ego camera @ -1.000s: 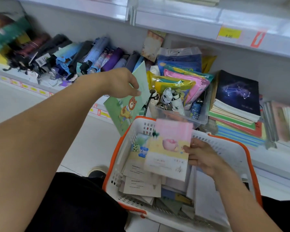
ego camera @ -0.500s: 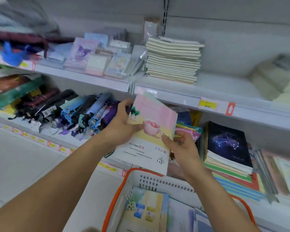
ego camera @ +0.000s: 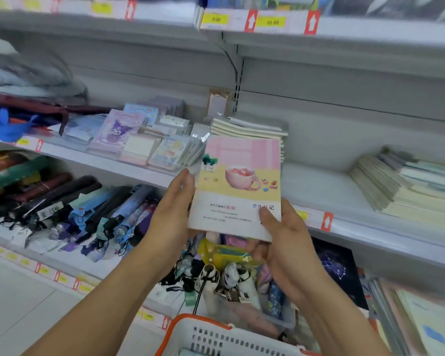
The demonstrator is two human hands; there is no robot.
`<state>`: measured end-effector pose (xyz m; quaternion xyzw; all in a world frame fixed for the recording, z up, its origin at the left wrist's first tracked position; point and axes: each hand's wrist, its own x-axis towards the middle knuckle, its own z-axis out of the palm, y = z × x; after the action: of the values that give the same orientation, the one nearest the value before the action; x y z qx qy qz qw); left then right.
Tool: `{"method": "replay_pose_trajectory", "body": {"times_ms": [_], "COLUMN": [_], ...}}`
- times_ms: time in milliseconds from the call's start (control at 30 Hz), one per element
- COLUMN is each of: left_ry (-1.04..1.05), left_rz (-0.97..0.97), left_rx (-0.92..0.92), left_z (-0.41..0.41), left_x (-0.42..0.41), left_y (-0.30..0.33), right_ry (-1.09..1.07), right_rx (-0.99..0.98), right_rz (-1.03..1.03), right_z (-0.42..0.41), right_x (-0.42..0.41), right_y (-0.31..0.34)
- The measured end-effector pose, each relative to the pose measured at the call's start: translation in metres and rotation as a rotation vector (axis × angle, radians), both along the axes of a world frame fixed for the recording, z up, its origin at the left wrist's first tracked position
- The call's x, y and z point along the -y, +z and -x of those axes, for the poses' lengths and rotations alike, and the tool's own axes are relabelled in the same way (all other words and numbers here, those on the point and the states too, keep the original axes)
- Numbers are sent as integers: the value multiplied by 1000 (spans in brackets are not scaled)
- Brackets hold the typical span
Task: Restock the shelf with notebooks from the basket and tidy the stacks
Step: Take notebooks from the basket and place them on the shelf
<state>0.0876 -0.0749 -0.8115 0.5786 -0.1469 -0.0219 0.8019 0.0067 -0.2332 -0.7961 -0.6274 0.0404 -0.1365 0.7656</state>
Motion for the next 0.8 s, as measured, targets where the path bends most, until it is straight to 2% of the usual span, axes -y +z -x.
{"method": "replay_pose_trajectory", "body": {"times_ms": [167,267,467,500,533,600,633,667,733,800], "left_ry": [-12,5,45,52,57,57,58,70,108,105], "left_rz": [82,43,-5,-13,-31,-92,-127,-174,-366,-714], "left_rx": [-54,-92,-162,-171,-173,-159,-154,-144,-85,23], "left_z": [-5,-9,-12,-12,-10,-8,-5,-4,-3,-5], "left_x": [-5,-8,-11,-11,-11,-10,-9,-9,-13,-19], "left_y": [4,0,1,2,2,2,2,2,-3,-17], "right_ry": [-17,-74,-125,-144,-183,-348,-455,-574,-732,-676], "right_rx": [-25,-55,-294,-322,-349,-383,-337,-239,99,426], "right_rz": [-257,-199,186,300,485,986,1200,1318,1247,1110], "right_z": [-103,-164,-218,-220,-222,-221,-216,-208,-176,-129], "right_x": [54,82,105,108,110,117,116,113,95,63], "right_y": [86,131,153,152,151,148,145,141,119,68]}}
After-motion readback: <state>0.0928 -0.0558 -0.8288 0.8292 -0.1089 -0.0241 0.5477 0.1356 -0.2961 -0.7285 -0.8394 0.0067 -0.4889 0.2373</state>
